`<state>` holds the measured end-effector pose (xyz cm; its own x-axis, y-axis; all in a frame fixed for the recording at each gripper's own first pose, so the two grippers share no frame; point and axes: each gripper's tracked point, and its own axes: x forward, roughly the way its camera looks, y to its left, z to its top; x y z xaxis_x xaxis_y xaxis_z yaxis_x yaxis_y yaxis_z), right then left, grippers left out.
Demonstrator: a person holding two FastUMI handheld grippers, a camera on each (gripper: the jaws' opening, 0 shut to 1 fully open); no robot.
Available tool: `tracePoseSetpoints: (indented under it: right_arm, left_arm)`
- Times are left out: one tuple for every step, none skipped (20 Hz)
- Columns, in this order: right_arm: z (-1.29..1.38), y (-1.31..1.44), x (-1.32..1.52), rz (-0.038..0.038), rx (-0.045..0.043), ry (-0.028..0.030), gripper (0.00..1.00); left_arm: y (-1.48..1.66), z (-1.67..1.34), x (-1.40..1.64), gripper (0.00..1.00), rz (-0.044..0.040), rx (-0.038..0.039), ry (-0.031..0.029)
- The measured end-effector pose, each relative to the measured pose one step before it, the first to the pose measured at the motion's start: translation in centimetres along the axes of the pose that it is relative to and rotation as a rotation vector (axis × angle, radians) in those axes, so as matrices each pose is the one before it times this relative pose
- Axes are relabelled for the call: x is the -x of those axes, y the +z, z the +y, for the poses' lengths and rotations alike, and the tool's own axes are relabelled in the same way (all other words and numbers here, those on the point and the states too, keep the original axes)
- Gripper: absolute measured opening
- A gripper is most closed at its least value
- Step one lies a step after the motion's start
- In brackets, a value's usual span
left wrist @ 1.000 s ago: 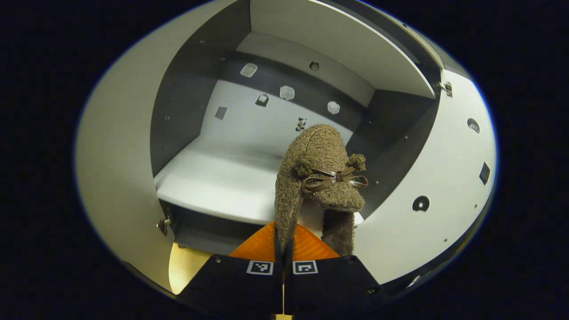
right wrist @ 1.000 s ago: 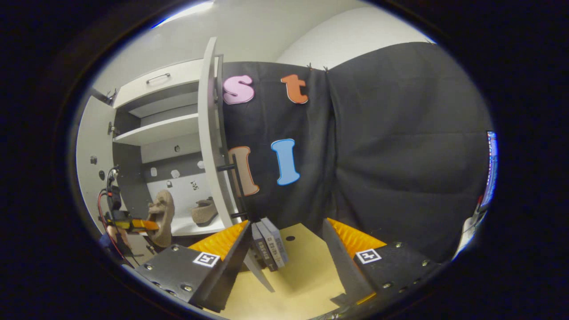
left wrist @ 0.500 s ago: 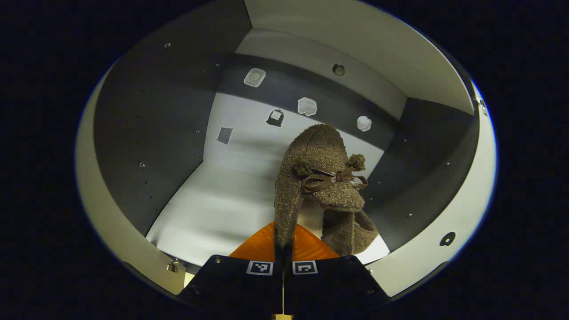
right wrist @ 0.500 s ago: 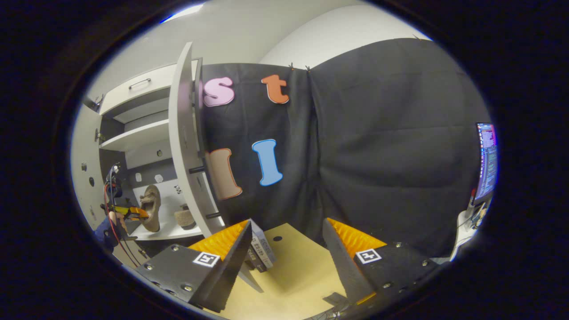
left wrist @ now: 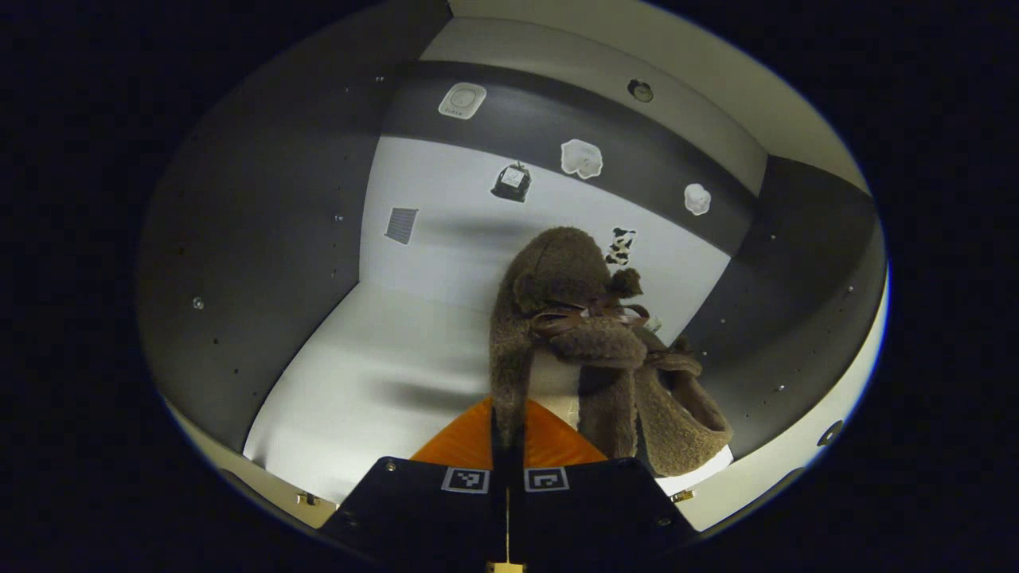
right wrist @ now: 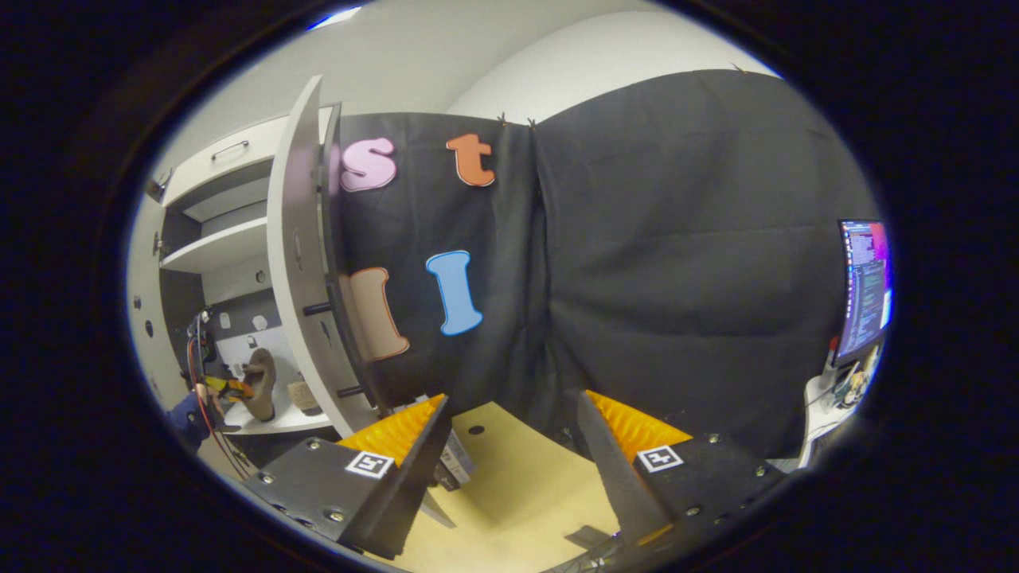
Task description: Grab one shoe with the right hand and put it into the shoe cabinet, grab the other shoe with the left hand and put it into the shoe cabinet; then close the right door with the right hand and the left door with the left hand.
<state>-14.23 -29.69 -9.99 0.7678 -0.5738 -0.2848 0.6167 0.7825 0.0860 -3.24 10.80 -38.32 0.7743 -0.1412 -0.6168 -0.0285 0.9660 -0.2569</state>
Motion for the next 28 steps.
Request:
tracePoseSetpoints:
  right_arm:
    - [0.094,-0.027,-0.062,0.00021,0.0011,0.00036,0.91]
    - [0.29,-0.088,-0.099,-0.00028,0.0006,0.00095,0.91]
    - [0.252,-0.134,-0.051,0.00278,-0.00041,0.00159,0.95]
    - [0.294,-0.219,-0.042,0.00451,-0.00213,0.00324,0.95]
    - [0.273,-0.121,-0.029,0.00317,-0.00329,0.00505,0.95]
    - [0.217,-0.075,0.023,0.00176,-0.0019,0.0048,0.91]
    - [0.119,-0.106,-0.033,0.00004,-0.00048,0.00141,0.91]
    - [0.101,-0.033,-0.006,-0.00134,-0.00128,0.00001,0.91]
    - [0.143,-0.062,0.131,-0.00204,-0.00294,0.00079,0.91]
    - [-0.041,-0.077,0.099,0.00093,-0.00306,-0.00028,0.95]
    - [-0.127,-0.096,0.076,0.00175,-0.00297,-0.00124,0.95]
    - [-0.081,-0.167,0.095,0.00347,-0.00322,-0.00159,0.95]
    - [-0.163,-0.087,0.13,0.00249,-0.00292,-0.00247,0.95]
    - [-0.258,-0.035,0.217,0.00126,-0.0022,-0.00372,0.95]
    - [-0.128,-0.018,0.148,0.00066,-0.00188,-0.0032,0.95]
    - [-0.135,0.11,0.147,-0.00136,-0.00196,-0.00116,0.95]
    - [-0.159,-0.008,0.078,0.00042,-0.00169,-0.00028,0.91]
    - [-0.268,-0.008,0.151,-0.00051,-0.00158,-0.001,0.95]
    - [-0.282,0.116,0.114,-0.00391,-0.00214,-0.00038,0.95]
    - [-0.168,-0.003,0.149,-0.0017,-0.00189,-0.00125,0.95]
    - [-0.171,0.044,0.159,-0.00074,-0.00174,-0.00039,0.95]
    - [-0.174,-0.015,0.101,-0.00036,-0.00225,0.00074,0.91]
    - [-0.197,0.046,0.04,-0.00043,-0.00268,0.00121,0.91]
    - [-0.174,-0.055,0.044,0.00156,-0.00174,0.00292,0.91]
    - [-0.053,-0.095,0.02,0.00363,-0.00044,0.00293,0.95]
    - [0.029,-0.169,-0.001,0.00564,0.00065,0.00426,1.0]
    - [0.064,-0.078,-0.059,0.00569,0.00123,0.00692,0.95]
    - [0.207,-0.12,-0.161,0.00508,0.00186,0.00993,1.0]
  left_arm:
    - [0.037,0.081,-0.326,0.05,0.00594,0.00833,0.00641]
    - [0.06,0.031,-0.343,0.02,0.00547,0.00692,0.00551]
    - [0.005,0.168,-0.311,0.05,0.00283,-0.00193,0.00667]
    - [0.023,0.055,-0.337,0.02,0.00376,-0.01357,0.00963]
    - [-0.205,0.012,-0.169,0.06,0.01036,-0.02012,0.01195]
    - [-0.118,0.072,-0.032,0.07,0.01005,-0.02014,0.01235]
    - [0.281,-0.096,-0.156,0.08,-0.00823,-0.01488,0.01179]
    - [0.0,0.057,-0.102,0.12,0.00521,-0.01605,0.01396]
    - [-0.076,0.199,0.109,0.16,0.00716,-0.01856,0.01634]
    - [0.349,0.051,0.078,0.31,-0.00479,-0.01278,0.01241]
    - [0.094,0.311,-0.072,0.31,0.00353,-0.01794,0.01847]
    - [0.11,0.275,0.064,0.39,0.00518,-0.01994,0.01871]
    - [0.094,0.491,0.162,0.43,0.00361,-0.02106,0.02425]
    - [0.182,0.505,0.071,0.6,0.00217,-0.01852,0.02516]
    - [0.104,0.412,0.106,0.59,0.00198,-0.0178,0.01985]
    - [0.14,0.186,0.238,0.69,0.0025,-0.01737,0.00922]
    - [-0.051,0.33,0.415,0.73,0.0092,-0.0226,0.01354]
    - [-0.04,0.232,0.314,0.79,0.00254,-0.02228,0.0103]
    - [0.245,0.186,0.401,0.8,0.00199,-0.01962,0.01059]
    - [0.377,-0.06,0.498,0.83,-0.00833,-0.01457,-0.00314]
    - [0.26,-0.147,0.785,0.83,-0.00782,-0.01312,-0.00674]
    - [0.258,-0.109,0.753,0.83,-0.00887,-0.01259,-0.00547]
    - [0.369,-0.087,0.862,0.83,-0.01202,-0.01054,-0.0048]
    - [0.275,-0.11,1.07,0.82,-0.01368,-0.00543,-0.00606]
    - [0.334,-0.25,1.085,0.81,-0.01653,-0.0002,-0.01297]
    - [0.323,-0.358,1.263,0.8,-0.01662,0.00586,-0.0179]
    - [0.115,-0.342,1.406,0.8,-0.01516,0.00752,-0.02209]
    - [0.105,-0.232,1.306,0.77,-0.00673,0.00315,-0.0119]
